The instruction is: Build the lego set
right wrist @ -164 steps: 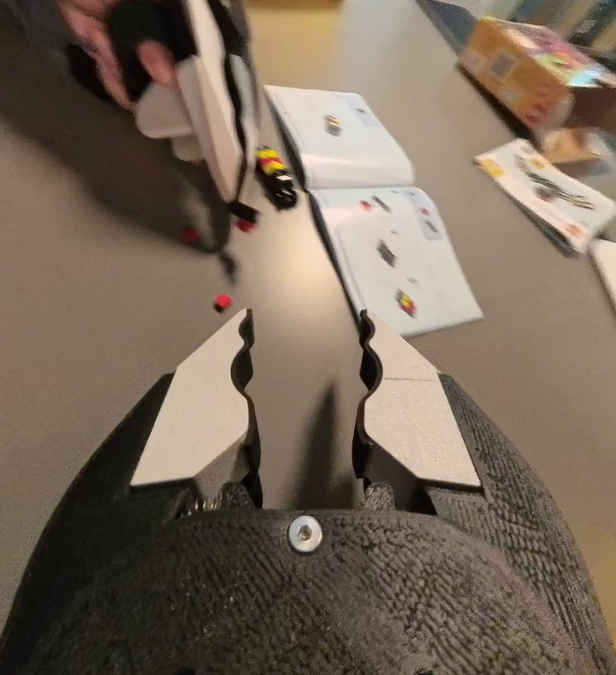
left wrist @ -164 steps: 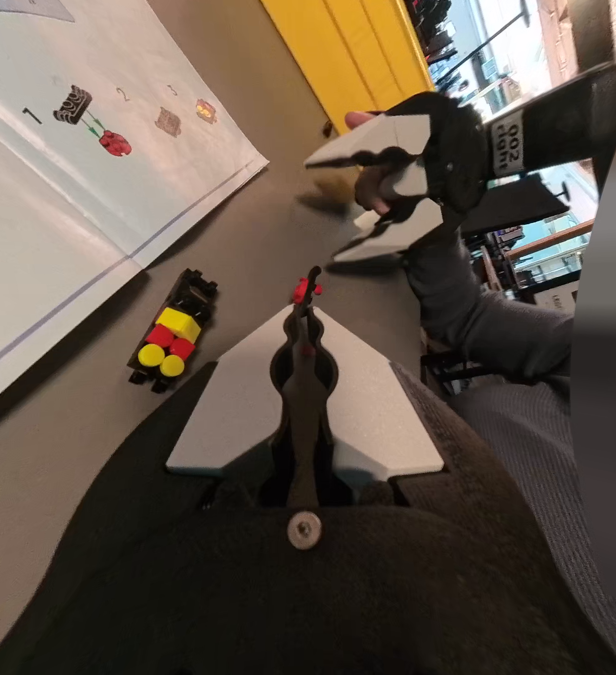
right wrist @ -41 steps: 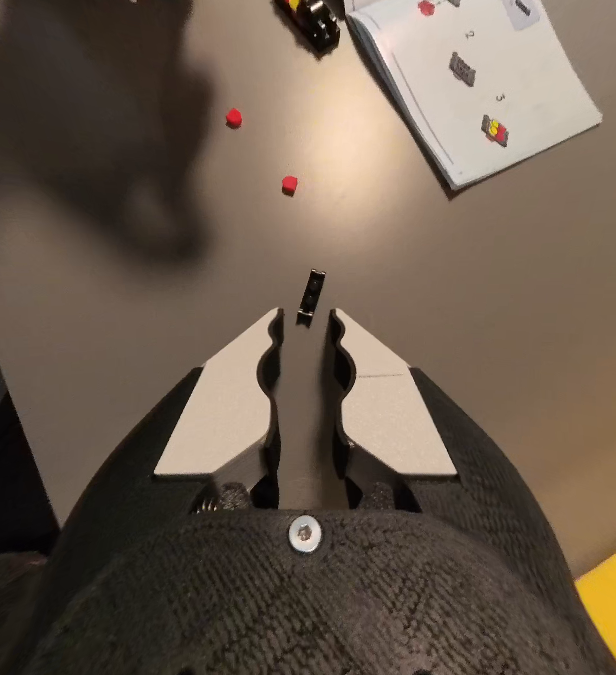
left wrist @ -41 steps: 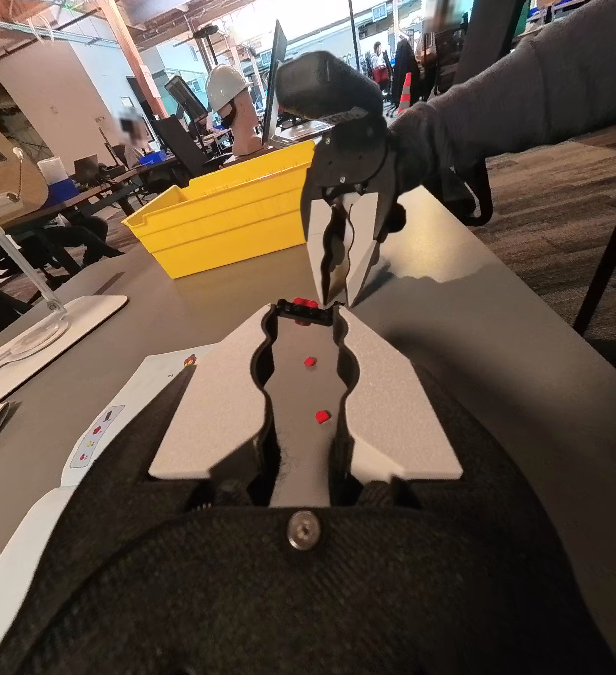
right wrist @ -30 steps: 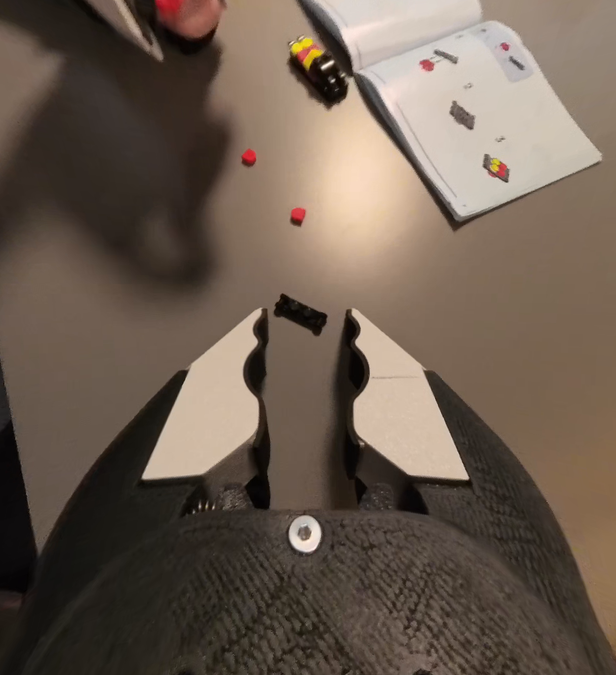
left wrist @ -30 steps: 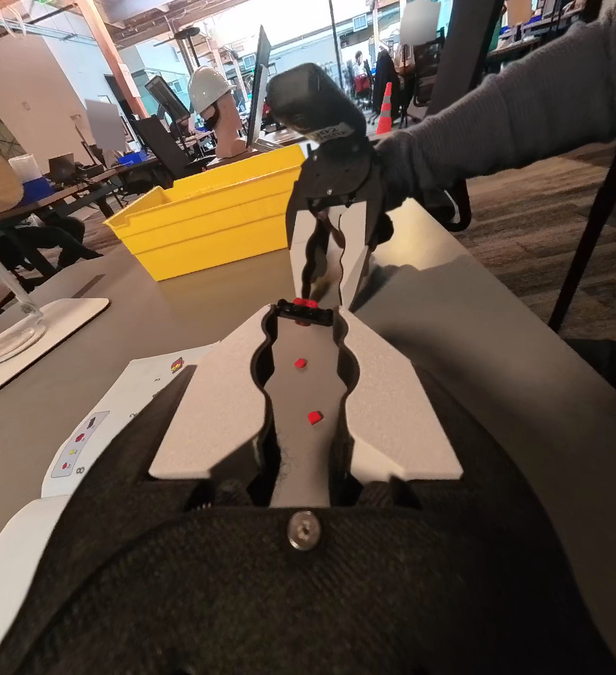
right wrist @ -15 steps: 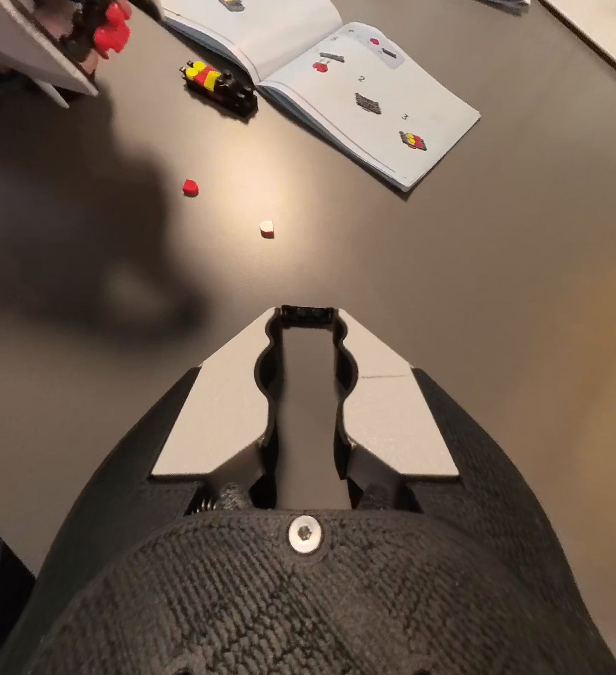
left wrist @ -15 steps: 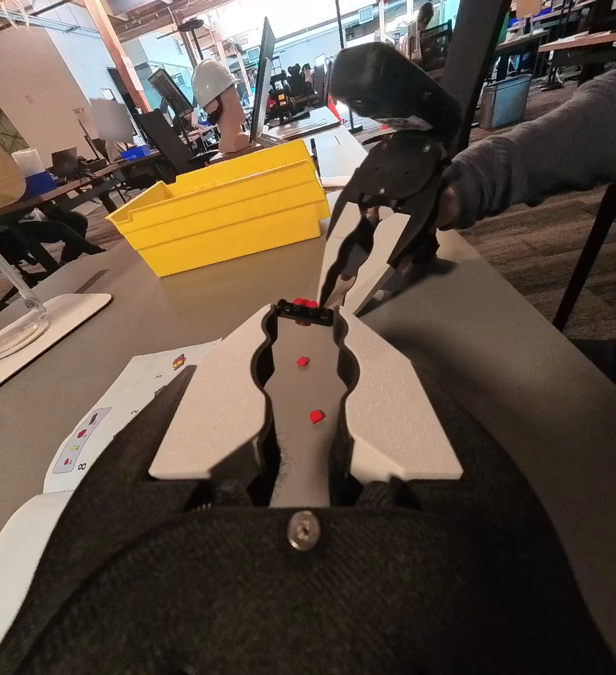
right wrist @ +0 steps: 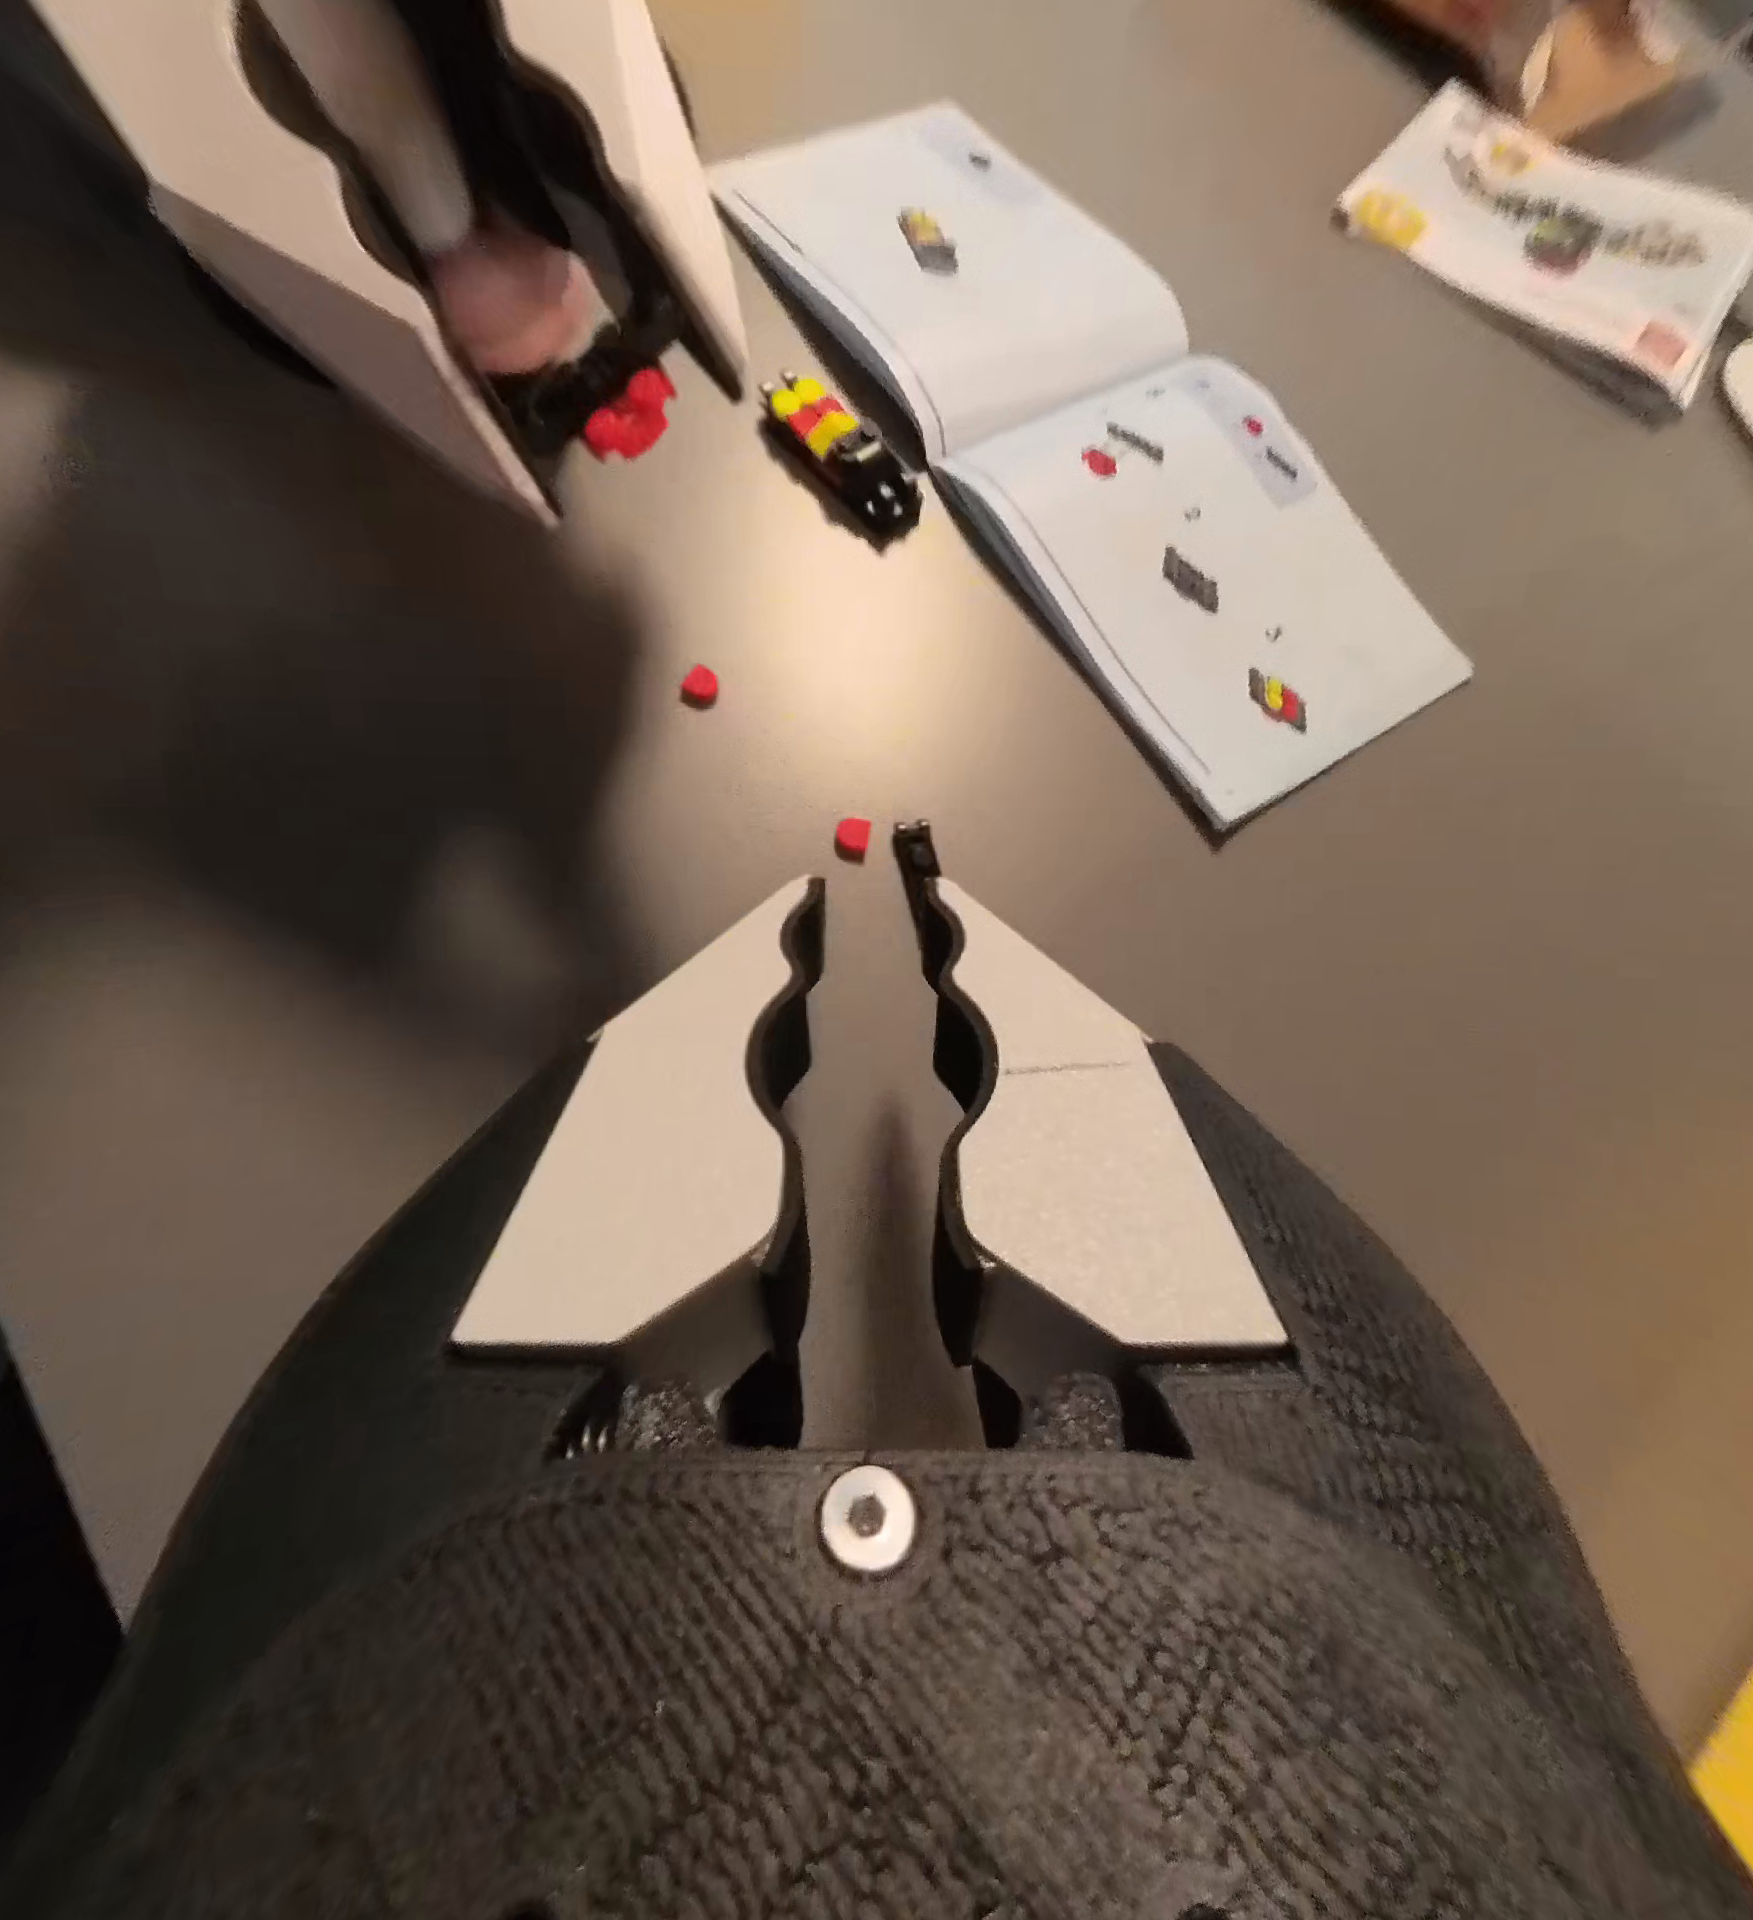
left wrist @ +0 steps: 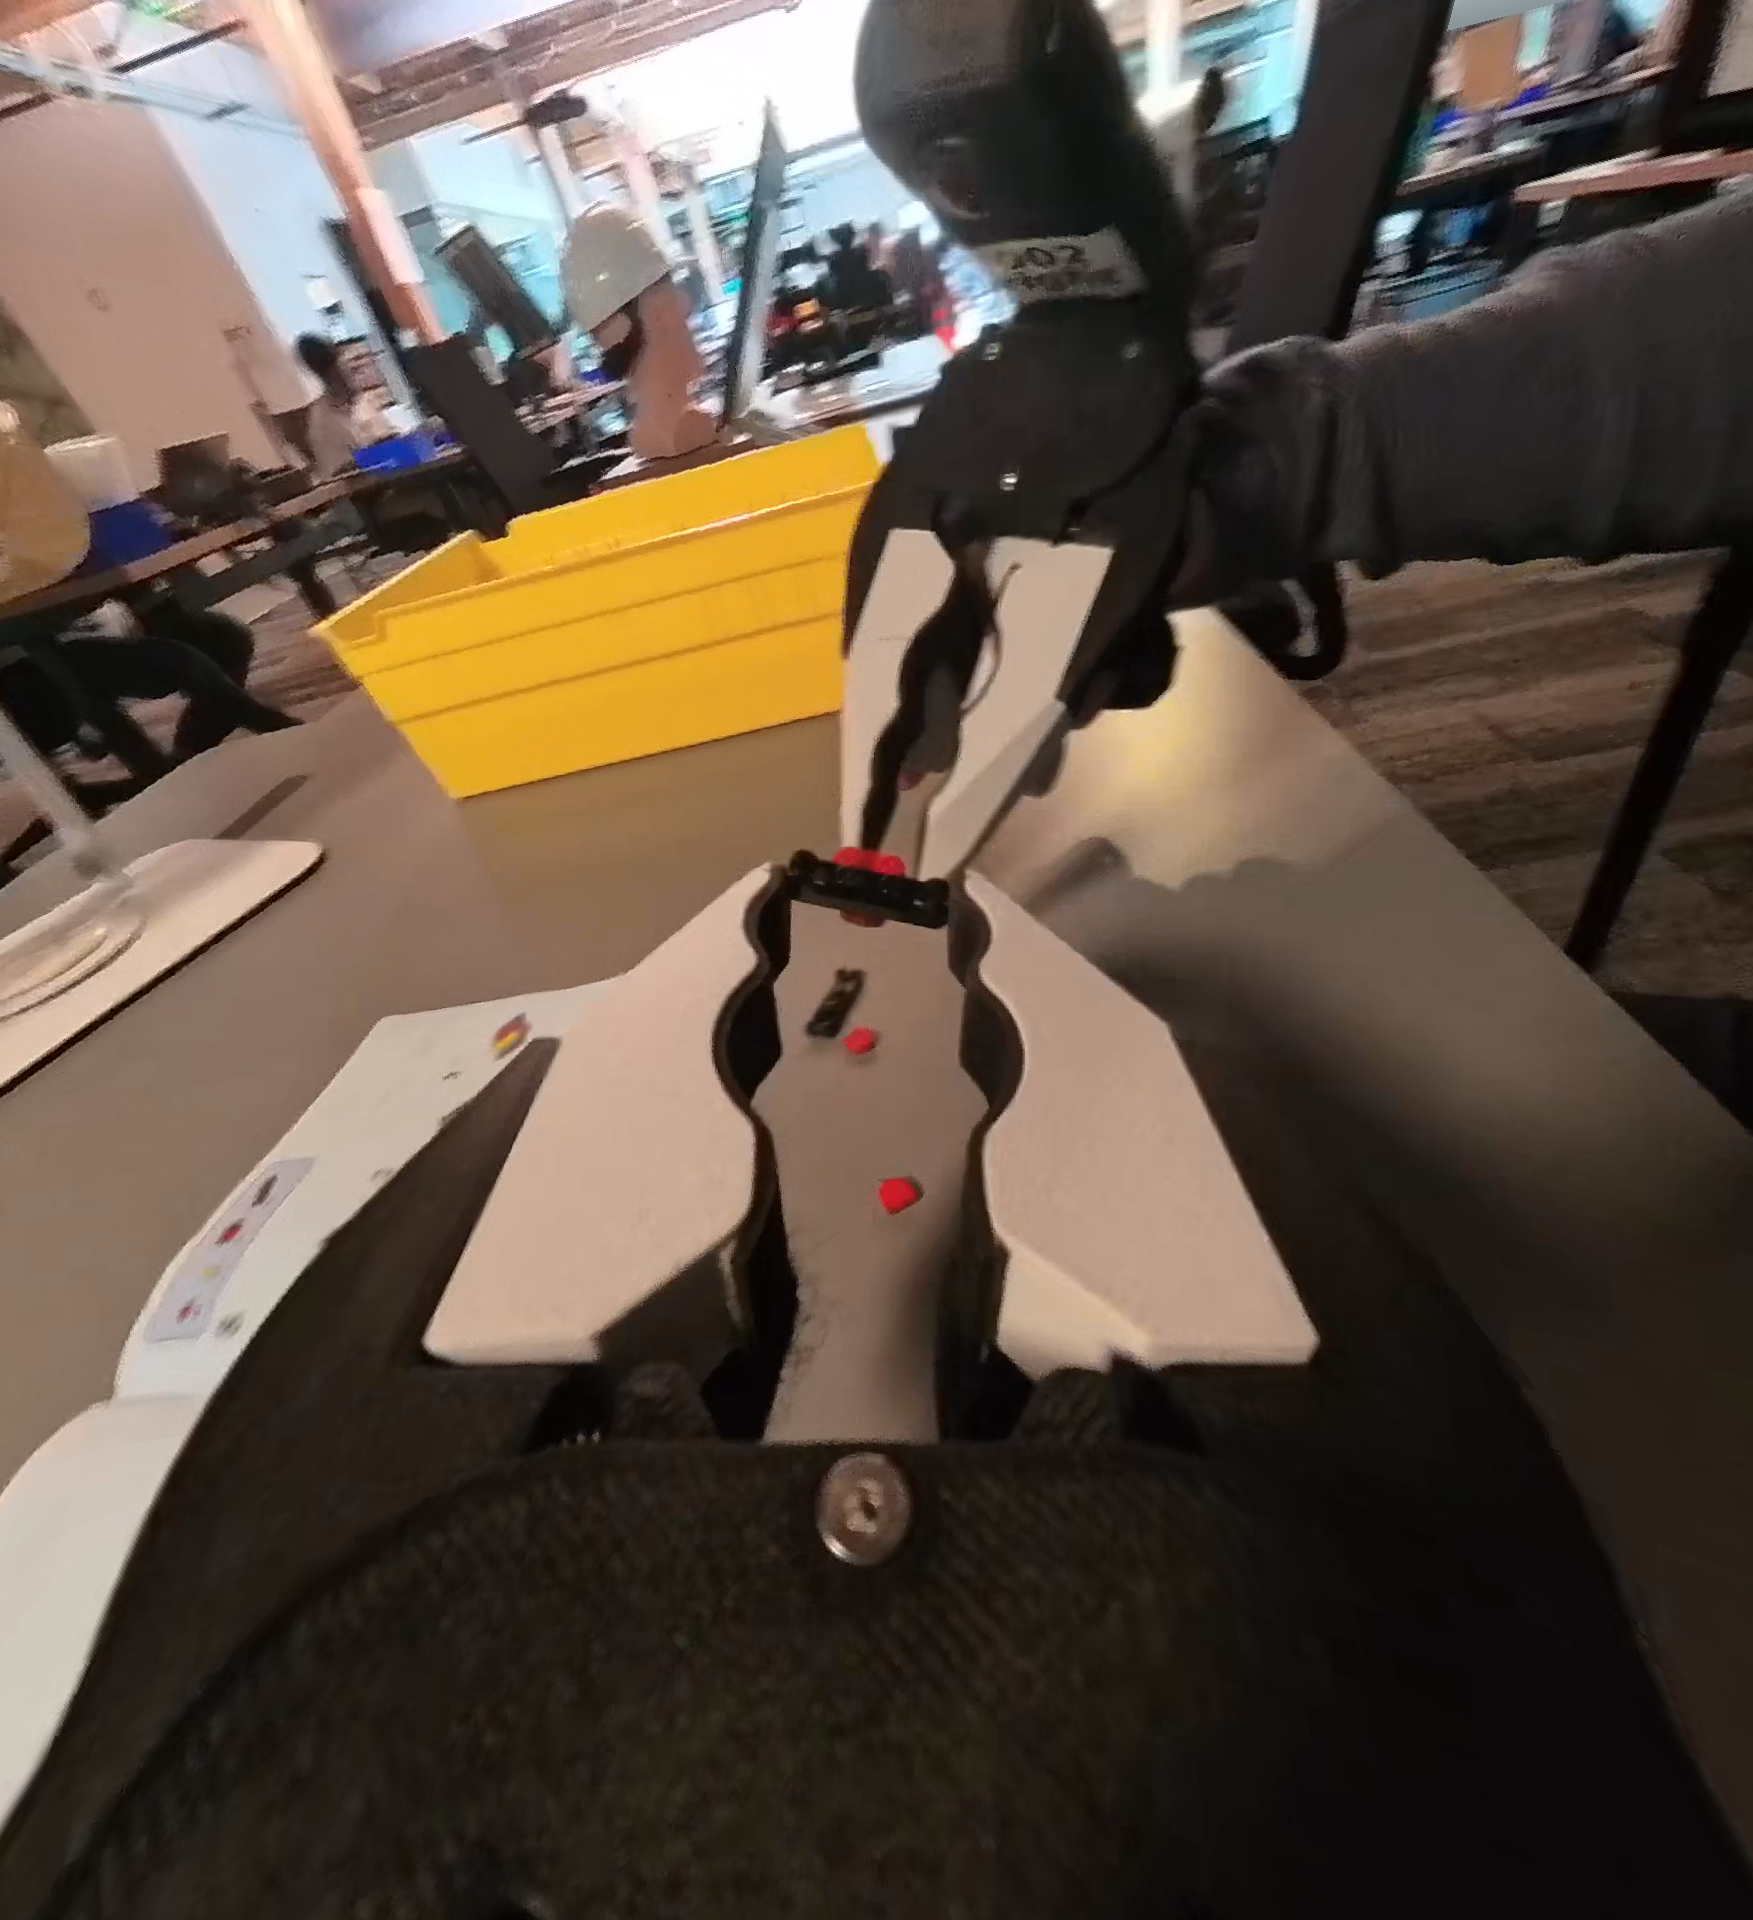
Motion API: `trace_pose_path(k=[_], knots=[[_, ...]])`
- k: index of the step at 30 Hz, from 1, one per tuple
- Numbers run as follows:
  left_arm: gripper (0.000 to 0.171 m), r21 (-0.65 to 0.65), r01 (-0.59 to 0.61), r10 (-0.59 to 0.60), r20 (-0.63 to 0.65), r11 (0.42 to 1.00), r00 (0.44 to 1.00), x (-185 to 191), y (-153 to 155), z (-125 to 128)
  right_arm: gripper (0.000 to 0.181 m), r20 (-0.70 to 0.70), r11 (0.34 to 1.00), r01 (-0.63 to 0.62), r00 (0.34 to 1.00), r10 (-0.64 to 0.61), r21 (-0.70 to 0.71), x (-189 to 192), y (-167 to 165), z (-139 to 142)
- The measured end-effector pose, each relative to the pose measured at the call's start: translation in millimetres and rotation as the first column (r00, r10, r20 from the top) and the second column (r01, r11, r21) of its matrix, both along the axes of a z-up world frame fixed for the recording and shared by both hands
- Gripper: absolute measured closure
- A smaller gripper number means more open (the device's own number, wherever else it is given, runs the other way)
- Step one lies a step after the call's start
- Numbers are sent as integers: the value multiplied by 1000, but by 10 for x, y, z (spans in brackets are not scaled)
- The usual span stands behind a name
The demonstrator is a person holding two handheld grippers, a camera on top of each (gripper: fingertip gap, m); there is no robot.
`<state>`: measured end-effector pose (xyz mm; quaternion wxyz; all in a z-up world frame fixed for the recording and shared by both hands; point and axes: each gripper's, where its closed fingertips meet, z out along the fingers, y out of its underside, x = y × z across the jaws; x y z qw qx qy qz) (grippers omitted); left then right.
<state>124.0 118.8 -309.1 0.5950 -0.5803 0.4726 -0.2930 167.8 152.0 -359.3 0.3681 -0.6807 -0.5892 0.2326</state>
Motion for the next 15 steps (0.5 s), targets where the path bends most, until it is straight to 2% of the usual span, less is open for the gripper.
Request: trace_pose_path(k=[3, 5, 9, 15], knots=[[142, 16, -125, 125, -34, 992, 992, -87, 142, -35, 161, 38, 1000, 13, 999, -13, -15, -19, 35, -147], [142, 29, -122, 123, -46, 992, 991, -84, 131, -46, 161, 54, 1000, 4, 999, -2, -21, -9, 63, -250], [142, 36, -113, 114, -43, 993, 992, -81, 114, -40, 162, -4, 993, 28, 1000, -29, -114, -49, 145, -317], [142, 36, -118, 119, -32, 992, 992, -91, 118, -26, 160, -13, 999, -29, 1000, 28, -42, -65, 174, -234]])
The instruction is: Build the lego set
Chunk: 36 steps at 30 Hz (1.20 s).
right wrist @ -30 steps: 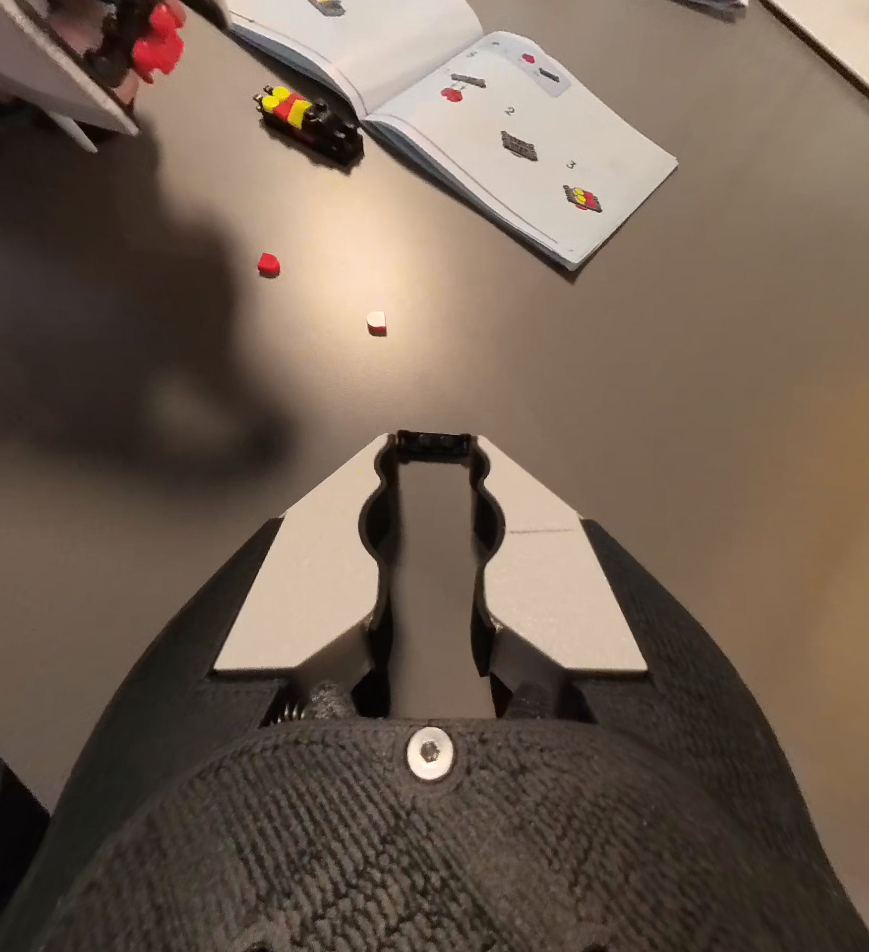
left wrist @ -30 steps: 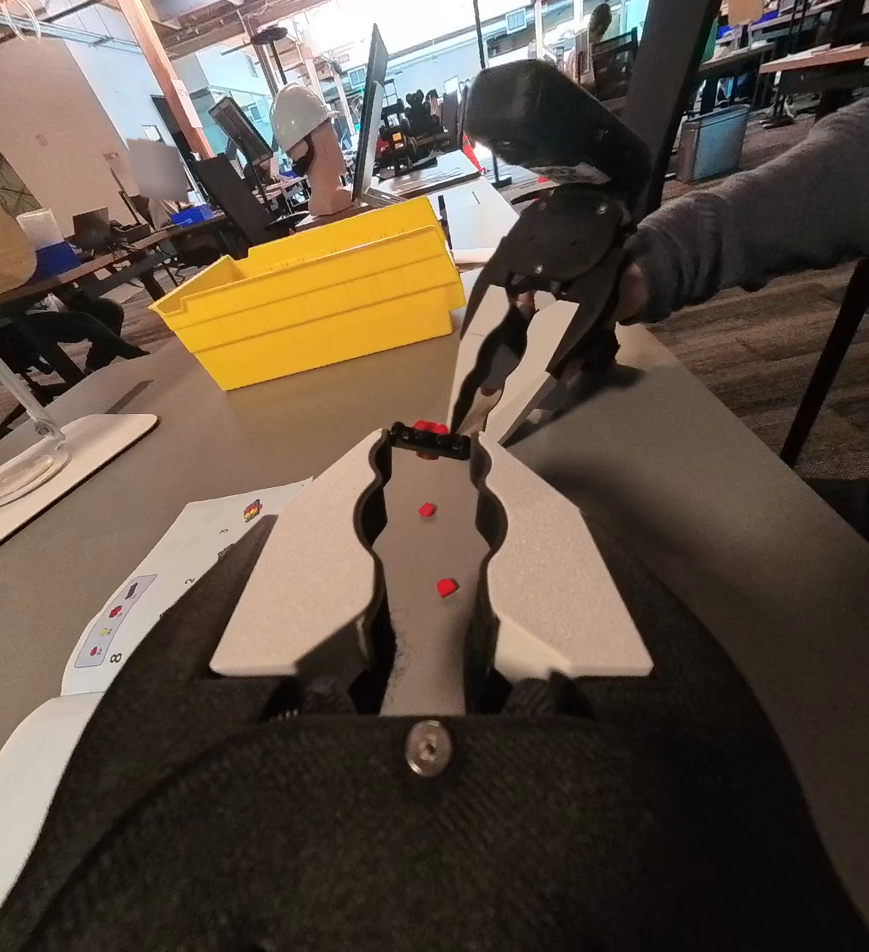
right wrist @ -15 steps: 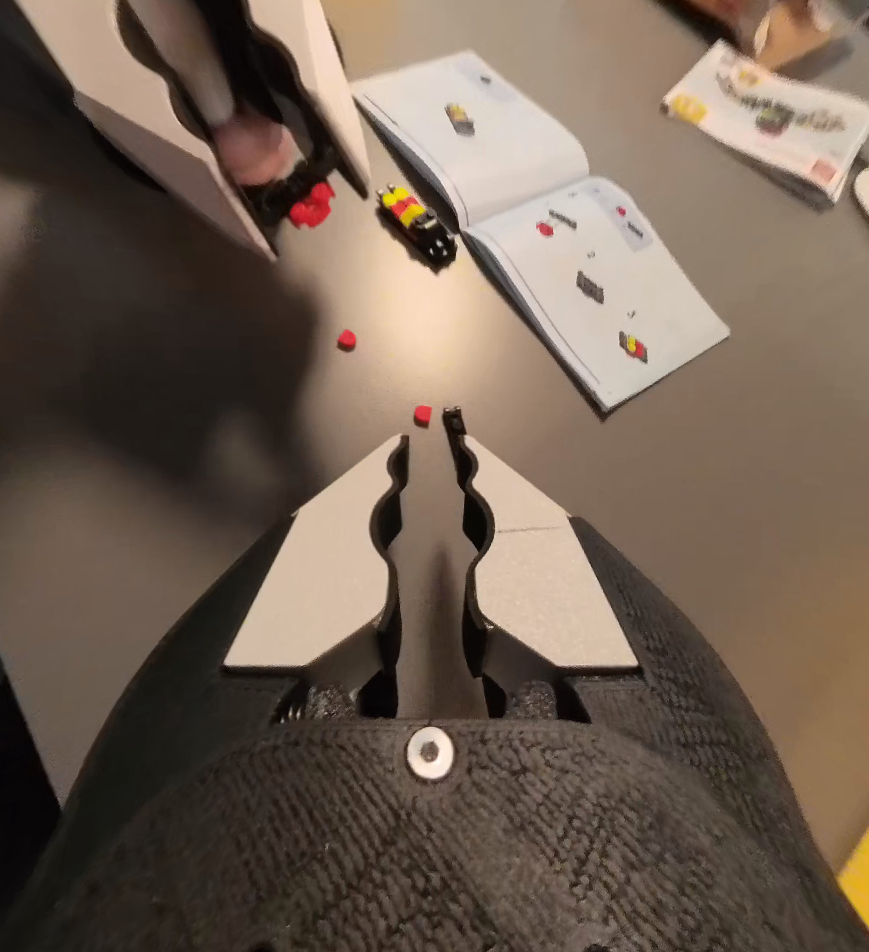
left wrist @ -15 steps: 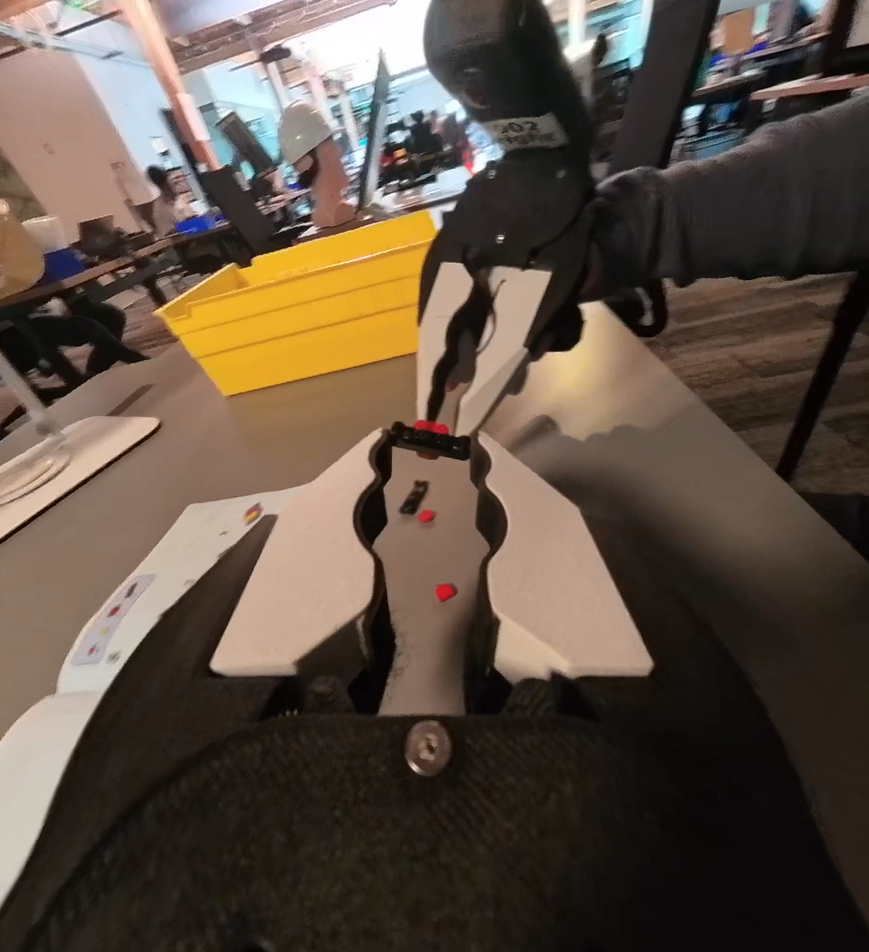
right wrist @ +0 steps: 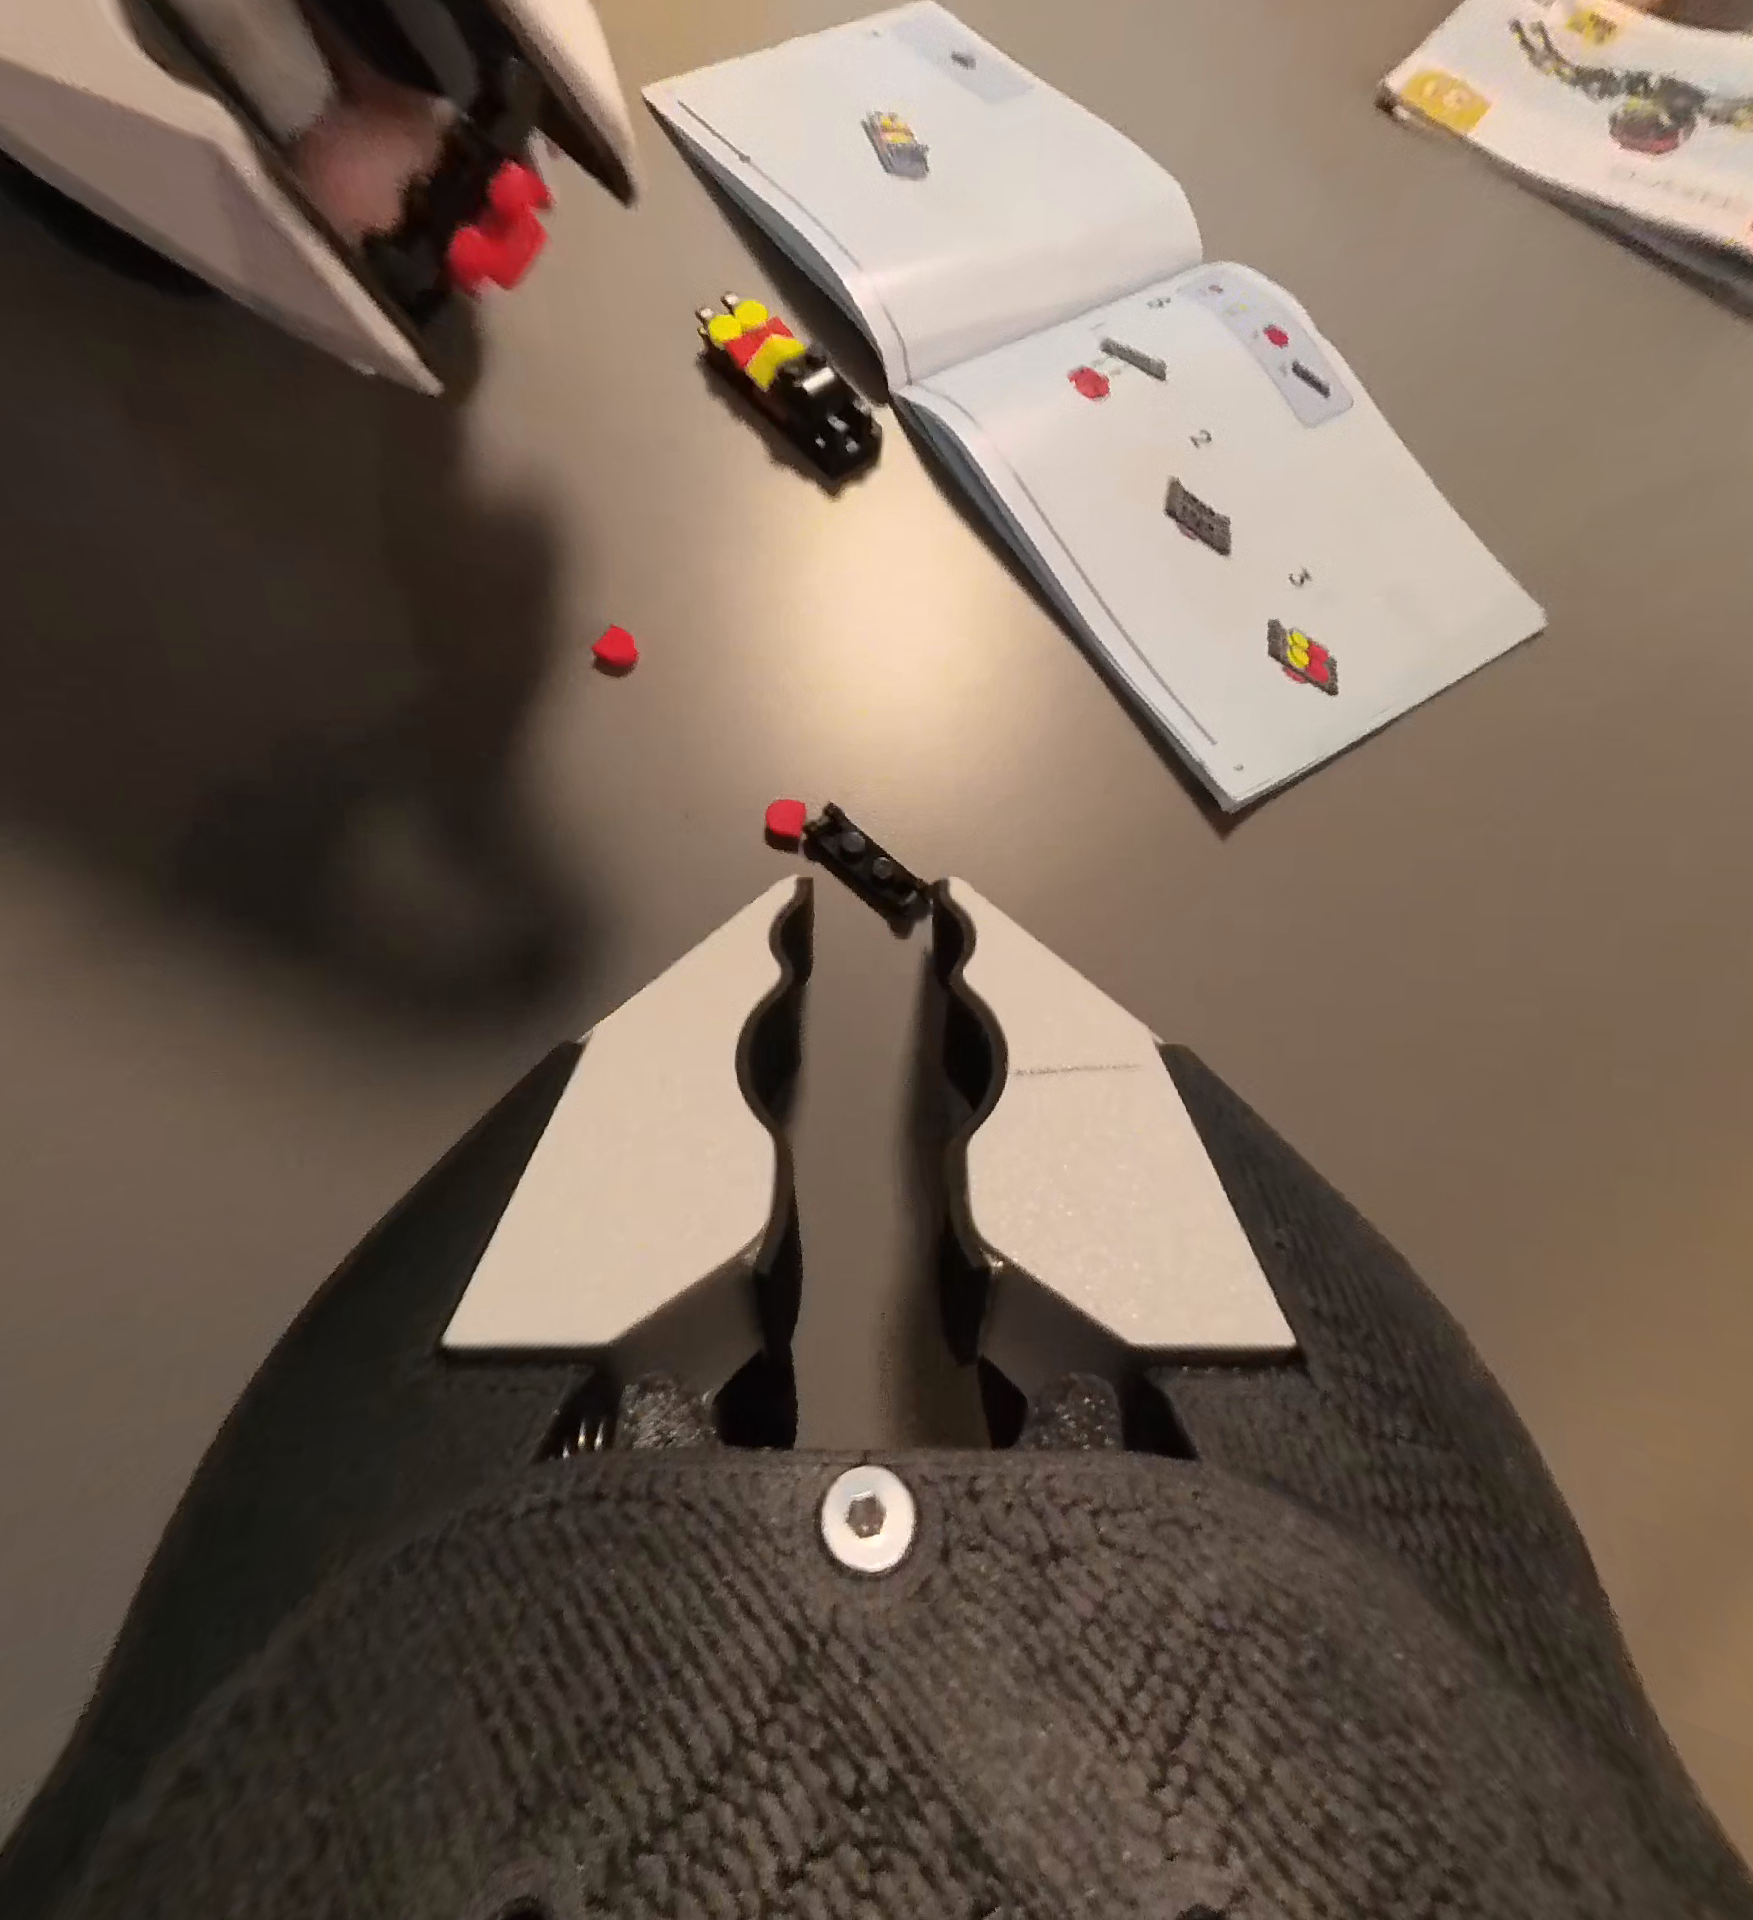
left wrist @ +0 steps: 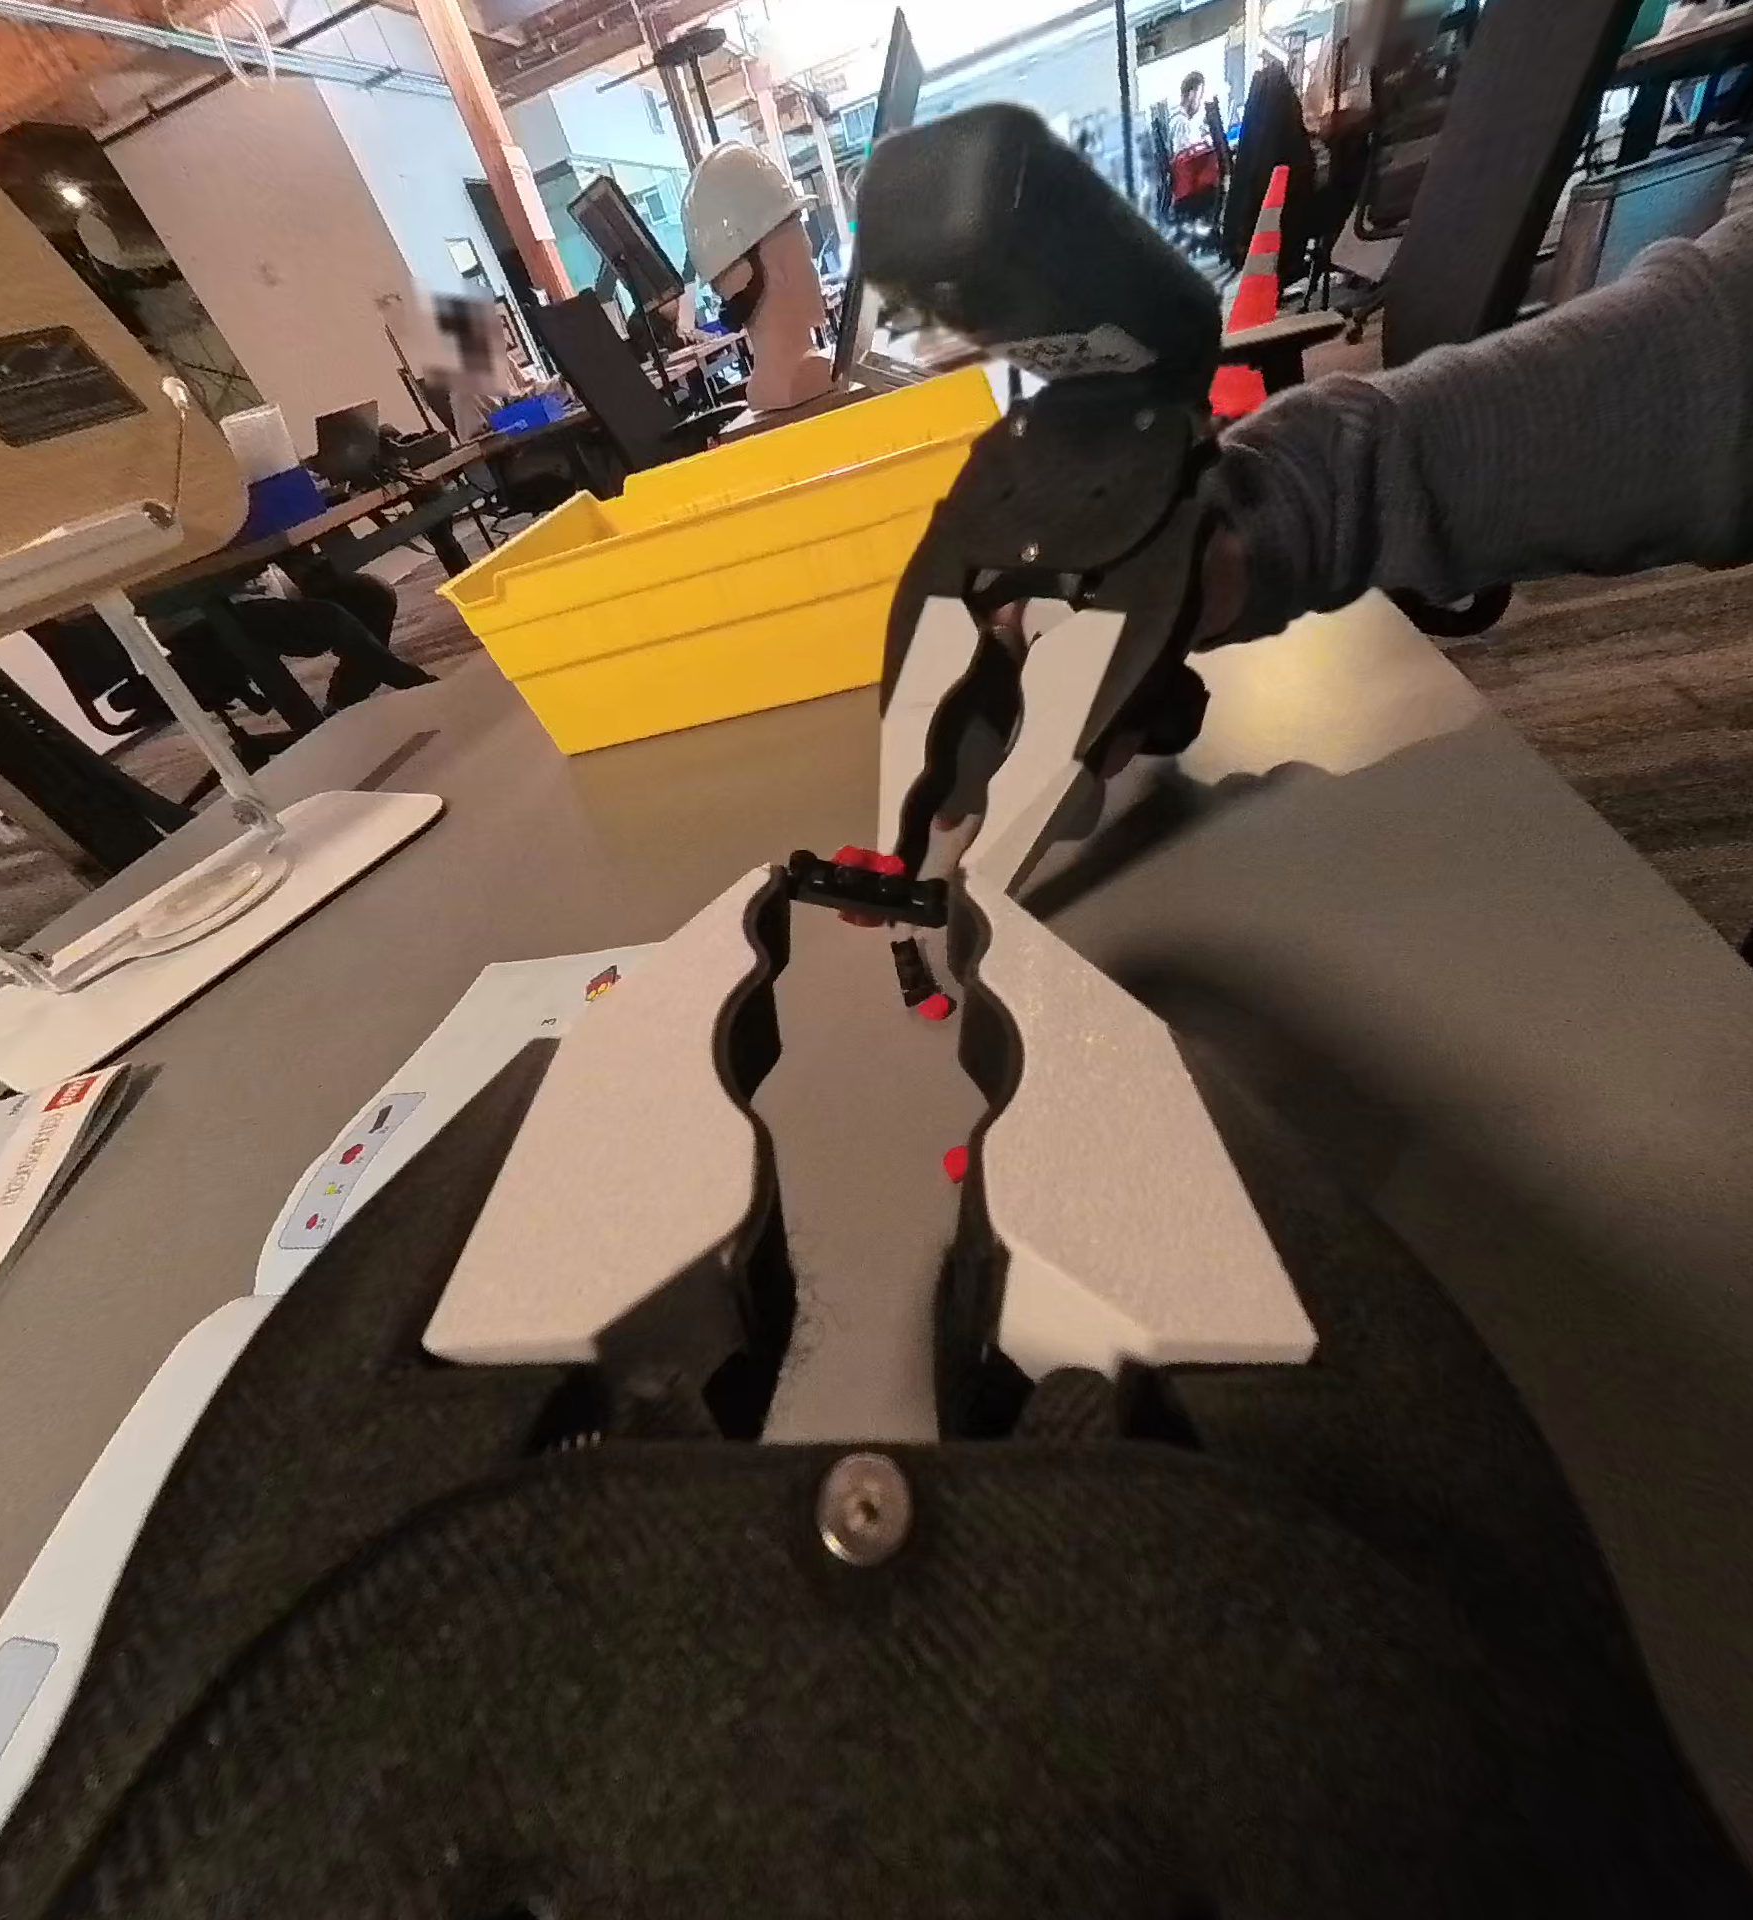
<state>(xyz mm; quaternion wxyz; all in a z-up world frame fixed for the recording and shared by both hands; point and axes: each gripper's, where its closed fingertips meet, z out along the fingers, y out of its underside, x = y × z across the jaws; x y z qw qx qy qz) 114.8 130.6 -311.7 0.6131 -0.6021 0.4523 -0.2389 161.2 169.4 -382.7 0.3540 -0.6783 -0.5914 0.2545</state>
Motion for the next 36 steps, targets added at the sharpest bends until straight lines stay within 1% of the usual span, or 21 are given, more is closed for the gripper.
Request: trace_pose_path(k=[1, 2, 5, 9, 13, 17, 20, 23, 26, 29, 32, 36], knots=[[142, -2, 4, -4, -1, 1000, 1000, 2, -4, -2, 160, -4, 1000, -16, 1000, 16, 11, -2, 2, 32], [142, -3, 6, -6, 0, 1000, 1000, 2, -5, -1, 159, 5, 1000, -6, 1000, 6, 6, 7, 34, 41], [142, -6, 9, -9, 4, 1000, 1000, 0, -6, 1, 158, 60, 995, 68, 996, -64, -75, 33, 74, 4], [142, -8, 12, -12, 1, 1000, 1000, 4, -9, -4, 169, 68, 990, 86, 995, -78, -111, 35, -135, 42], [142, -9, 18, -18, -3, 1000, 1000, 11, -14, -10, 170, 95, 987, 95, 992, -82, -132, 30, -258, -50], [142, -8, 25, -25, 2, 1000, 1000, 10, -23, -3, 170, 76, 985, 121, 991, -112, -125, -13, -172, -85], [142, -3, 28, -28, 7, 1000, 1000, 8, -30, 5, 169, 53, 988, 129, 991, -124, -91, -61, -61, -86], [142, 6, 27, -27, 27, 1000, 999, -3, -32, 34, 163, 36, 989, 118, 993, -116, -88, -103, -3, -83], [142, 60, 13, -20, 122, 998, 992, -58, -45, 190, 159, 6, 994, 96, 995, -96, -50, -110, 34, -61], [142, 150, -24, -20, 285, 988, 958, -200, -95, 497, 154, -14, 999, 40, 999, -40, -11, -113, 39, -41], [142, 135, -33, -25, 405, 990, 914, -317, -105, 643, 151, -46, 1000, -14, 999, 13, -13, -120, 43, 6], [142, 73, -17, -17, 445, 997, 895, -358, -47, 635, 147, -36, 996, -61, 998, 59, -60, -129, 51, -24]])
